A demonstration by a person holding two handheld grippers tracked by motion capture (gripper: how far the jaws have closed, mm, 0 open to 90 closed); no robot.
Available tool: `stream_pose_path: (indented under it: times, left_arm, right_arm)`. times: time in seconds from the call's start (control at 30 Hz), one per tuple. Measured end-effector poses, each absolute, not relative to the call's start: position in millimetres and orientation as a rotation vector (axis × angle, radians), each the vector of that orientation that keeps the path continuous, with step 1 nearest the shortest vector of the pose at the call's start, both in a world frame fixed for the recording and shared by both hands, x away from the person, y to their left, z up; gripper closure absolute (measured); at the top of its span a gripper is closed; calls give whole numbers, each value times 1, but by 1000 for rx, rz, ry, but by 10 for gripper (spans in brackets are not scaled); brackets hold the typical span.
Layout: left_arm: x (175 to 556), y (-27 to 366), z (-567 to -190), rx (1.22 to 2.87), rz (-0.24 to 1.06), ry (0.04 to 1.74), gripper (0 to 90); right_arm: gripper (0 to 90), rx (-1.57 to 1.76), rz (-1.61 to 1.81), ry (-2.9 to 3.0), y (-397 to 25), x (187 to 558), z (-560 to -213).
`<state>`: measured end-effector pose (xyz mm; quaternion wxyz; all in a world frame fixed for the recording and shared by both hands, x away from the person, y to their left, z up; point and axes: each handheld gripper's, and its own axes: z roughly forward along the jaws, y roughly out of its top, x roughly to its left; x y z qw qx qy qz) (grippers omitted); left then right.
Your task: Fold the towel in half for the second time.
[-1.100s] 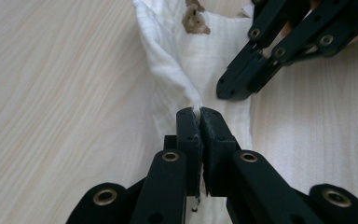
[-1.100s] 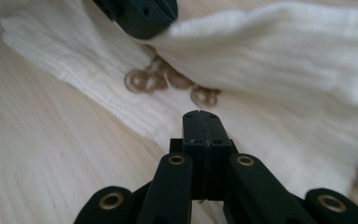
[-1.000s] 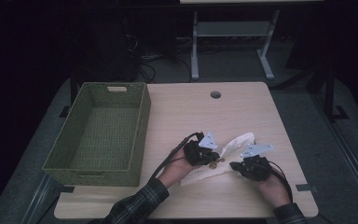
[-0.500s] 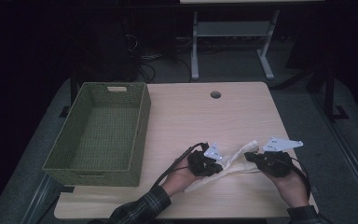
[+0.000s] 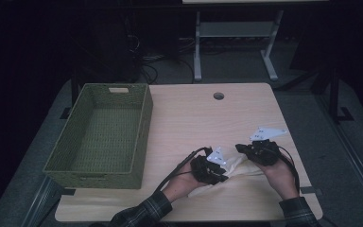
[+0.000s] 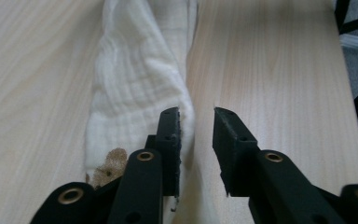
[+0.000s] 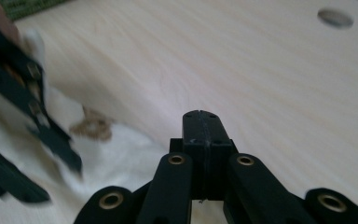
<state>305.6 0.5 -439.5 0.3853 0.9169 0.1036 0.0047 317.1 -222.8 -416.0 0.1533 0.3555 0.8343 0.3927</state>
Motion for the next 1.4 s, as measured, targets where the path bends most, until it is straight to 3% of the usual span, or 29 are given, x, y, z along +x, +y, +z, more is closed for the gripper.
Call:
stream_pose_path:
  times: [0.33,0.53,0.73,1.0,1.17,1.4]
  left_arm:
    - [312,44,-411,2259,81,352,673]
    - [317,77,-415,2280,97,442,738]
    - [303,85,-421,2301,46,426,774]
    - [317,93,-396,2236,173,463,780]
    - [335,94,-401,2235,214,554,893]
    - [337,93,-417,2288,130,574,895]
  right_arm:
    - [899,1097,1076,2414,-258,300,-444]
    - [900,1137,1049,2420,-270,297,-453]
    - [900,1141,1027,2432,-272,298,-457]
    - [900,1144,994,2460,-271,299,-464]
    - [900,1143,991,2464,-271,299,-465]
    - [900,1142,993,2465,-272,299,-466]
